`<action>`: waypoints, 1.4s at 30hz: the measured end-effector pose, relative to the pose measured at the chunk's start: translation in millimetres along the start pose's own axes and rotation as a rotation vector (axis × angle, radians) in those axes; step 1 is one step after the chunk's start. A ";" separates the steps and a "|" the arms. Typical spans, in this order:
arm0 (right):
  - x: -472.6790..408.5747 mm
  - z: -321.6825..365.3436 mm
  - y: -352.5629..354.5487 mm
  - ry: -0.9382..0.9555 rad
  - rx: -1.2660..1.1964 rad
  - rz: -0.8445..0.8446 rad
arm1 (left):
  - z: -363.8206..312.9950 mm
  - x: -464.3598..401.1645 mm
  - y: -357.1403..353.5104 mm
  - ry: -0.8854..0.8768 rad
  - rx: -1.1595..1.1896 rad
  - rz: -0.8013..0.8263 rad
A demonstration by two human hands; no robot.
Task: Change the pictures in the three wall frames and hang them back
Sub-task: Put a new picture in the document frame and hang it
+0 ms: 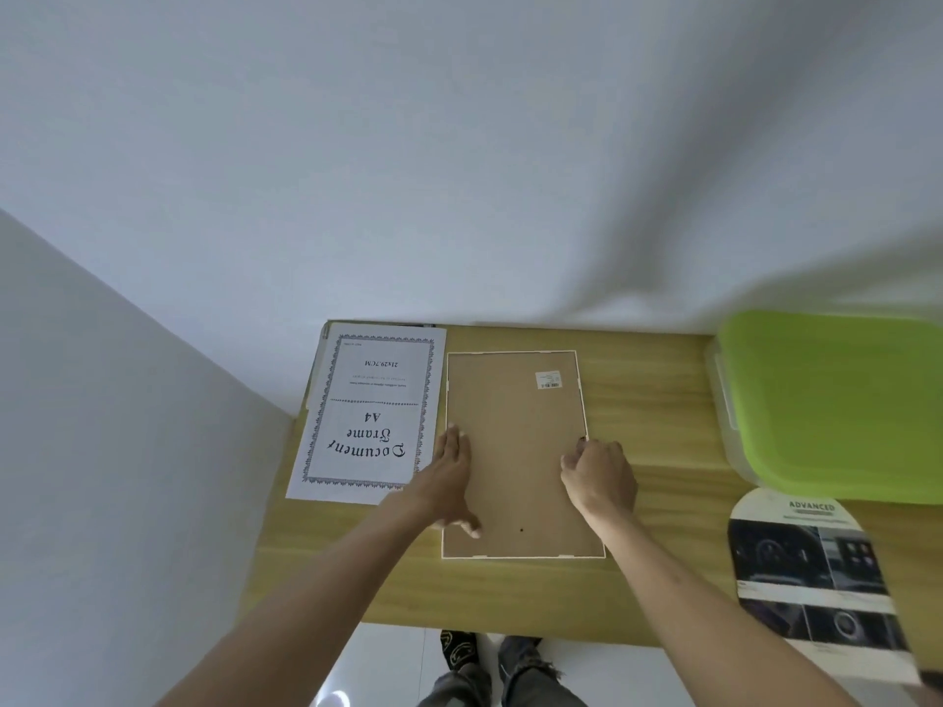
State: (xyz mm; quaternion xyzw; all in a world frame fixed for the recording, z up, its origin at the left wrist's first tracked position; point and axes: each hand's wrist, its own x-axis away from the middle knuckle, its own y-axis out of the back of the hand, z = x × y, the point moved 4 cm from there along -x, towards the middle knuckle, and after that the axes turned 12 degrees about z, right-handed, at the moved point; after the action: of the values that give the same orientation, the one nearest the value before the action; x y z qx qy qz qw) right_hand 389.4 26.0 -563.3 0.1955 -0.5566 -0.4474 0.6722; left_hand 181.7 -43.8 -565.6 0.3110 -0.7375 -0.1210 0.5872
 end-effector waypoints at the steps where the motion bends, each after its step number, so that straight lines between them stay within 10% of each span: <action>1: 1.0 1.4 -2.0 -0.025 -0.040 0.003 | 2.1 0.1 -1.8 -0.013 -0.006 0.015; 17: -2.8 -11.0 8.1 -0.130 -0.517 0.176 | 27.5 4.7 -3.4 -0.222 0.167 -0.033; 34: 7.8 -23.2 3.6 -0.054 -0.861 0.241 | 32.2 22.6 6.8 -0.147 1.114 -0.326; 42: 18.1 -36.4 20.1 -0.050 -1.037 0.351 | 20.3 30.4 26.0 -0.208 1.112 -0.423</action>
State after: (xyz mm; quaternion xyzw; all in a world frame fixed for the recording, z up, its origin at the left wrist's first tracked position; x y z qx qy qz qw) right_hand 430.3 13.2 -548.7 -0.2682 -0.3031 -0.5487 0.7315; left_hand 150.8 -45.7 -533.2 0.6976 -0.6661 0.1388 0.2245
